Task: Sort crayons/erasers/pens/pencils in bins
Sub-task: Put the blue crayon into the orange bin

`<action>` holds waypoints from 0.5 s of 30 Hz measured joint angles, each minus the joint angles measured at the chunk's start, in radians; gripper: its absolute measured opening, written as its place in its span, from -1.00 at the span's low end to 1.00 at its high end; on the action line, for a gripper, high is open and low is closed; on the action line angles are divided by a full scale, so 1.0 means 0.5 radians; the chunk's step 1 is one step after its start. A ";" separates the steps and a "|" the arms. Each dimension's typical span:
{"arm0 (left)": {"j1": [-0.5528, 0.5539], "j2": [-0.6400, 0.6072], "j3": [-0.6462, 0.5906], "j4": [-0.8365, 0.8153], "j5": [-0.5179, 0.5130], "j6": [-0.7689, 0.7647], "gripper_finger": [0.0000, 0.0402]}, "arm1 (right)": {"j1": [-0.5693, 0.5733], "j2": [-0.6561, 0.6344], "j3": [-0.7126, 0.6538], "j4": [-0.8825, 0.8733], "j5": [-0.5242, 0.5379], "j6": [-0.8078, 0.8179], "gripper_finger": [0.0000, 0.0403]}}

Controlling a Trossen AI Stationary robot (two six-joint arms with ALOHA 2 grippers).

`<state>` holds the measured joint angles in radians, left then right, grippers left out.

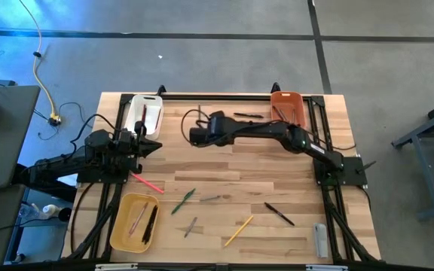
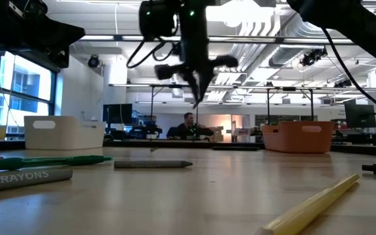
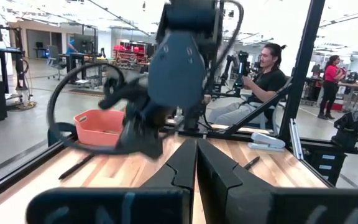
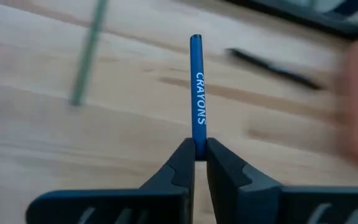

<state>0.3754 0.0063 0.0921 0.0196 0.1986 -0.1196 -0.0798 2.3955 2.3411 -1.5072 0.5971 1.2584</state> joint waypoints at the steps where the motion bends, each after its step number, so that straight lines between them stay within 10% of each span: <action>1: 0.000 0.000 0.000 0.000 0.000 0.000 -0.98 | -0.008 -0.005 0.035 -0.107 0.005 -0.004 -0.93; 15: 0.000 0.000 0.001 -0.001 -0.001 -0.001 -0.98 | -0.475 -0.974 -1.185 0.128 -0.166 -0.602 -0.99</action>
<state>0.3752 0.0063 0.0925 0.0193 0.1982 -0.1199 -0.3176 1.9085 1.7486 -1.4430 0.5140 0.9576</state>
